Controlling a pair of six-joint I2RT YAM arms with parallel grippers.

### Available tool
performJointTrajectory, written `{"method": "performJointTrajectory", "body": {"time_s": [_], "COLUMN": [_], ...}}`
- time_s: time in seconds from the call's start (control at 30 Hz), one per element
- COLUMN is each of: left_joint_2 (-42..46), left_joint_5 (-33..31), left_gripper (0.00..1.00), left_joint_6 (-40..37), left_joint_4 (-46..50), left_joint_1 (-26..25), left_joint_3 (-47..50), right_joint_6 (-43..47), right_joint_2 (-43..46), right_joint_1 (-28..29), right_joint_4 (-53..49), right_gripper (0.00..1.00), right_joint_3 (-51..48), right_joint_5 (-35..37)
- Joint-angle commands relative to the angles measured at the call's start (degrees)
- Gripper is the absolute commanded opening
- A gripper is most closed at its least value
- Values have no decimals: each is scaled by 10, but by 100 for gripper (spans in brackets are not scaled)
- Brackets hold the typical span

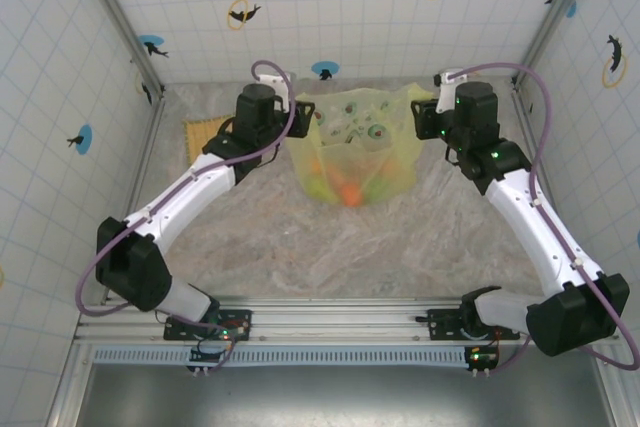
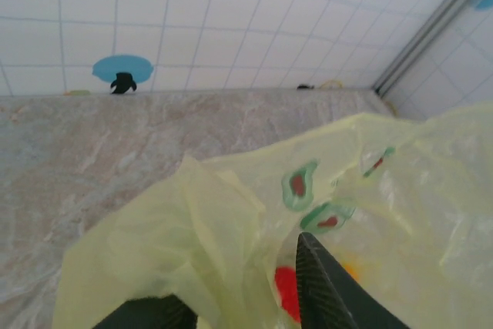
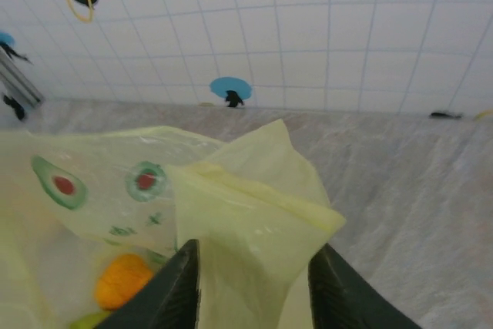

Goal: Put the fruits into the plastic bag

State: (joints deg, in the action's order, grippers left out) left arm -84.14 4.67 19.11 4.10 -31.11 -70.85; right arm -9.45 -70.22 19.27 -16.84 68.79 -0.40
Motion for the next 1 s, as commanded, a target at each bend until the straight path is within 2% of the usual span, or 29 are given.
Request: {"method": "performJointTrajectory", "body": {"time_s": [0.0,0.1,0.17,0.33,0.43,0.6,0.77,0.9,0.97], "left_joint_2": [63,118,157,259,313,368,366,318,290], "left_joint_5": [28,42,34,-11,-89,-294,-413,-500,-513], "left_gripper": [61,78,87,96,97,98,98,98,98], "left_joint_6": [0,3,4,-5,-4,10,-16,-61,-70], "left_joint_4": [-33,-57,-63,-88,-100,-104,-166,-236,-270], "left_joint_1": [0,1,0,1,0,1,1,10,28], "left_joint_3": [44,95,124,216,277,387,478,521,538], "right_joint_6": [8,10,10,9,19,31,44,42,25], "right_joint_2": [20,42,62,120,153,201,219,201,183], "right_joint_1": [-1,0,-1,0,-1,-1,-3,-20,-37], "right_joint_4": [-19,-43,-53,-55,-44,-10,57,137,174], "right_gripper": [65,79,84,94,96,97,99,100,100], "right_joint_3": [12,18,20,16,-4,-92,-216,-313,-352], "right_joint_5": [-33,-33,-30,-9,54,240,379,415,407]}}
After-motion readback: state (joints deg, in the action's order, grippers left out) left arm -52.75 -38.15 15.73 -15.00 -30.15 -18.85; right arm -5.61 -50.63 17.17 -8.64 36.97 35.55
